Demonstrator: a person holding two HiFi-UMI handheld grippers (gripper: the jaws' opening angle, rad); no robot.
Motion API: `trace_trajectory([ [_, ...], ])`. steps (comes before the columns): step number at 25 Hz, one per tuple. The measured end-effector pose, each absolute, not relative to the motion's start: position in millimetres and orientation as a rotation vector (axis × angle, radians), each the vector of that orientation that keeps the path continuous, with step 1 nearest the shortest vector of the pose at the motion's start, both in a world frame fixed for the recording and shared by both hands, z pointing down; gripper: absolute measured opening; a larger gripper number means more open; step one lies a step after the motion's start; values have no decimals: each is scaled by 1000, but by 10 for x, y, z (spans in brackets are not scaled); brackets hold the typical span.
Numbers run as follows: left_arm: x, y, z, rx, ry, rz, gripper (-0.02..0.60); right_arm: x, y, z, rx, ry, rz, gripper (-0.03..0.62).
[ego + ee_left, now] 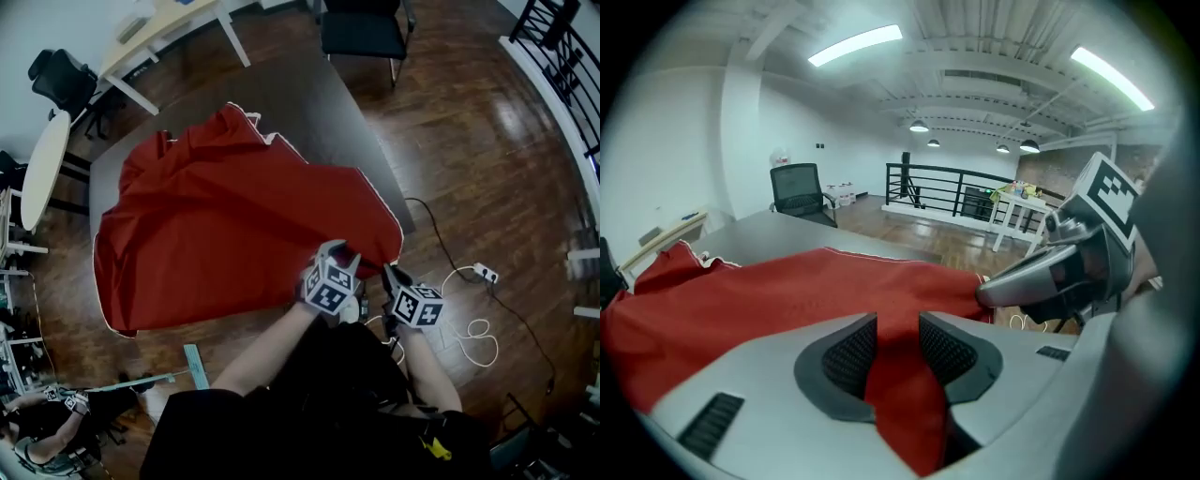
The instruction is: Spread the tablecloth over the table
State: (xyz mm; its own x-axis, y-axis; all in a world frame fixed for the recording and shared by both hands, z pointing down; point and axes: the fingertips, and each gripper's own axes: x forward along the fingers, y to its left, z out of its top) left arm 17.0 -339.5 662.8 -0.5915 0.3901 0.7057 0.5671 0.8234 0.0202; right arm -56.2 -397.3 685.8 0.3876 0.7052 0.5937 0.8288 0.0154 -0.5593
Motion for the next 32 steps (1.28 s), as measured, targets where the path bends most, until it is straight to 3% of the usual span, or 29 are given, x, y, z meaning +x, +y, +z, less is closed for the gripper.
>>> trace_trajectory([
  [12, 720, -3479, 6591, -957, -2222, -429, 143, -689, -4086, 7249, -1679, -1318, -361, 12],
  [17, 849, -3479, 6581, -980, -2215, -448, 143, -828, -4115, 7225, -1633, -1378, -405, 80],
  [26, 380, -3354, 6435, -873, -2326, -467, 143, -1077, -3896, 6551, -1840, -1611, -350, 80],
  [32, 337, -2975, 5651, -856, -2533, -394, 120, -1261, -3633, 5680, -1975, -1847, -229, 80],
])
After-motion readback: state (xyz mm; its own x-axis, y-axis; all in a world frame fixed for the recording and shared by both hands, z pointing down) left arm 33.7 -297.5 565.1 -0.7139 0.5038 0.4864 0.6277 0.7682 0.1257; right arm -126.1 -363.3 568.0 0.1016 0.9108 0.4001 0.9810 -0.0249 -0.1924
